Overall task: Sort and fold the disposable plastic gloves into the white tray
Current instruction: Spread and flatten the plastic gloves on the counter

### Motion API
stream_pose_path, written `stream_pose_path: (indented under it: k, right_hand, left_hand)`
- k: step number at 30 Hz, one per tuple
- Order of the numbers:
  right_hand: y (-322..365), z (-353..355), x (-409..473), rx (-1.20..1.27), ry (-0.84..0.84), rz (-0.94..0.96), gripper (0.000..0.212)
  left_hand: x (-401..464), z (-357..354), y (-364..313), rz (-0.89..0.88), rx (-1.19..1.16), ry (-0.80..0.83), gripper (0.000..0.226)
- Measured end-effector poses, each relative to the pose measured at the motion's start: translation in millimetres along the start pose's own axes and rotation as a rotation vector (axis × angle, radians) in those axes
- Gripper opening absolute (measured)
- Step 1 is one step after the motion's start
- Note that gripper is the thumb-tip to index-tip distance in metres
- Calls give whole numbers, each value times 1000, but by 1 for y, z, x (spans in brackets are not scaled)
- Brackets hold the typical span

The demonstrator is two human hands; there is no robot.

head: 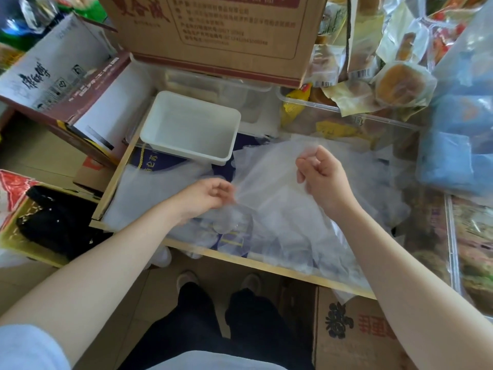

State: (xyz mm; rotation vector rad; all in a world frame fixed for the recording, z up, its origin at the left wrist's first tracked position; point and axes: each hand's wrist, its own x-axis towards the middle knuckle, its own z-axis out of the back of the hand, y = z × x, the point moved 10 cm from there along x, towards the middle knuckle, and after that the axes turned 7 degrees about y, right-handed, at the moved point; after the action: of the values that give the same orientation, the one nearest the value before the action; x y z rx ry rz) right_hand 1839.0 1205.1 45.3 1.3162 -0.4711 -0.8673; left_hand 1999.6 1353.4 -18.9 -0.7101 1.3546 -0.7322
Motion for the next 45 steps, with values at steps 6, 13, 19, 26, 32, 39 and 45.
stream_pose_path:
  k: [6,13,19,26,32,39,45]
  right_hand:
    - [-23,-20,-12,48,80,-106,20]
    - [-99,36,-12,-853,-14,-415,56]
    - [-120,69,-20,-1067,-80,-382,26]
    - [-63,89,-5,-616,-271,-106,25]
    - [-6,65,9,353,-31,-101,28]
    - [-7,24,-7,832,183,-342,34]
    - [-21,13,-10,724,201,-385,58]
  left_hand:
    - [18,-7,-39,-117,-180,-115,7]
    - [21,-5,-39,-171,-73,-283,18]
    - [21,-14,-39,-175,121,-205,15]
    - [23,-33,-57,-257,259,-57,20]
    - [16,-49,-119,-526,379,1,11]
    - [29,-48,-119,-352,-283,144,36]
    - [22,-41,-106,-352,-381,-16,17]
